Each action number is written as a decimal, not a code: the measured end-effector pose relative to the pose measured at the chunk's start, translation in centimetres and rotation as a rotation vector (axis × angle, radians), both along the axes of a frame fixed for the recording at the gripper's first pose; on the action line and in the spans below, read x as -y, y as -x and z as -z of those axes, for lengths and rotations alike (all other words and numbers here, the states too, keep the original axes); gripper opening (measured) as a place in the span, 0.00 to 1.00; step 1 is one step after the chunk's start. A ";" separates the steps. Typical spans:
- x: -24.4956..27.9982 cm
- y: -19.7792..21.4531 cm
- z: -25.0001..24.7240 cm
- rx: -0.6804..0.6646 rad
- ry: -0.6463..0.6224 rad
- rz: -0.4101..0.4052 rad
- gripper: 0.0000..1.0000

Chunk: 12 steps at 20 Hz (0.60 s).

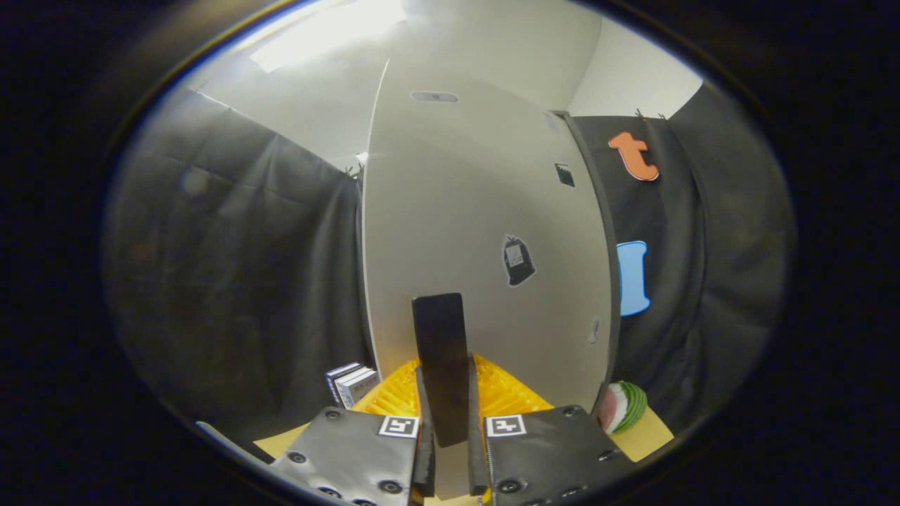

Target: Open the shoe cabinet door, grab the shoes and put them into the shoe cabinet, then close the shoe cabinet door.

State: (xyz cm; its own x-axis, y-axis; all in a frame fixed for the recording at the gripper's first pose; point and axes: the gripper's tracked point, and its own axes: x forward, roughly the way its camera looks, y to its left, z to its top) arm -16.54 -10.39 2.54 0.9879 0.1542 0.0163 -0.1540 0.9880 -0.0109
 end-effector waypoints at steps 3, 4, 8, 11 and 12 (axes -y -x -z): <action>2.4 2.7 -0.5 0.010 0.007 0.019 0.20; 3.3 3.5 -0.7 0.013 0.009 0.032 0.20; 7.1 6.3 -1.1 0.015 0.021 0.095 0.19; 10.0 7.5 -1.6 0.019 0.037 0.144 0.19; 10.9 8.1 -2.1 0.033 0.033 0.160 0.19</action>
State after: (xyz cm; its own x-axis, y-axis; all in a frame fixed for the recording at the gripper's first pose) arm -24.66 -21.25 4.65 0.9989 -0.0043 0.0463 0.0064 0.9989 -0.0465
